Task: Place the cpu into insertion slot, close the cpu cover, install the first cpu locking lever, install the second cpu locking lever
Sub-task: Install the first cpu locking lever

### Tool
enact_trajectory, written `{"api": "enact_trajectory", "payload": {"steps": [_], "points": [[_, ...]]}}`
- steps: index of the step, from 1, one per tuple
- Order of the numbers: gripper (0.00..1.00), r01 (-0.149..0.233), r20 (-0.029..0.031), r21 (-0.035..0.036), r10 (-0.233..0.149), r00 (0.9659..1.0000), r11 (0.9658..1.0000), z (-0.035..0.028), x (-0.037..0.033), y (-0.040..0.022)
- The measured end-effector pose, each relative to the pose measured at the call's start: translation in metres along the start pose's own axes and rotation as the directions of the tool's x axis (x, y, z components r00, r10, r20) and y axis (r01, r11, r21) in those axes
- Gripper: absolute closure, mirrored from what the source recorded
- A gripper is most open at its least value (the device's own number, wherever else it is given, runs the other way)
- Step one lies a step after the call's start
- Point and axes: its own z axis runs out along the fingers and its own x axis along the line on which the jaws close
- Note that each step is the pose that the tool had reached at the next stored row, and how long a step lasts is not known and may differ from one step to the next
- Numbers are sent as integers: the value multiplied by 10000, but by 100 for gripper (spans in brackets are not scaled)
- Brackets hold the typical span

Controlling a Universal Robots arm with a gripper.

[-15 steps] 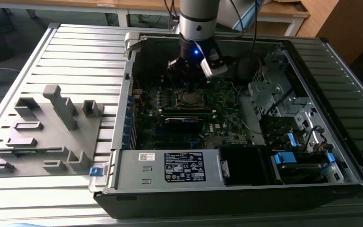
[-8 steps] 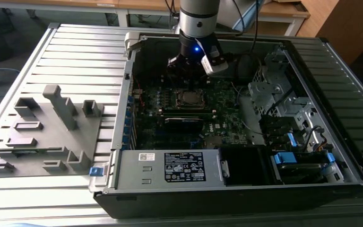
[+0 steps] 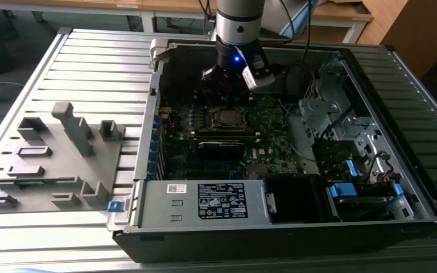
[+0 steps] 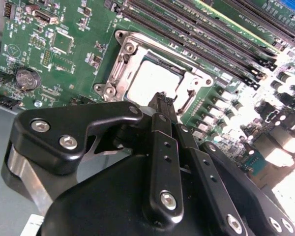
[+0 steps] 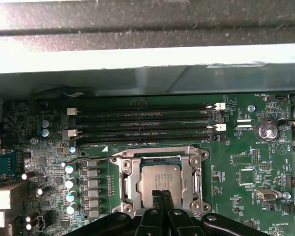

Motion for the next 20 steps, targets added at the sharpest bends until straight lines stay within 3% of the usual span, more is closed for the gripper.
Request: {"api": "enact_trajectory", "payload": {"steps": [6,15,20], "points": [[89,-1,0,1,1,10000,10000,-3,73,-4],[89,-1,4,-1,1,10000,10000,-6,360,-20],[89,0,4,1,0,10000,10000,-7,369,-21]]}}
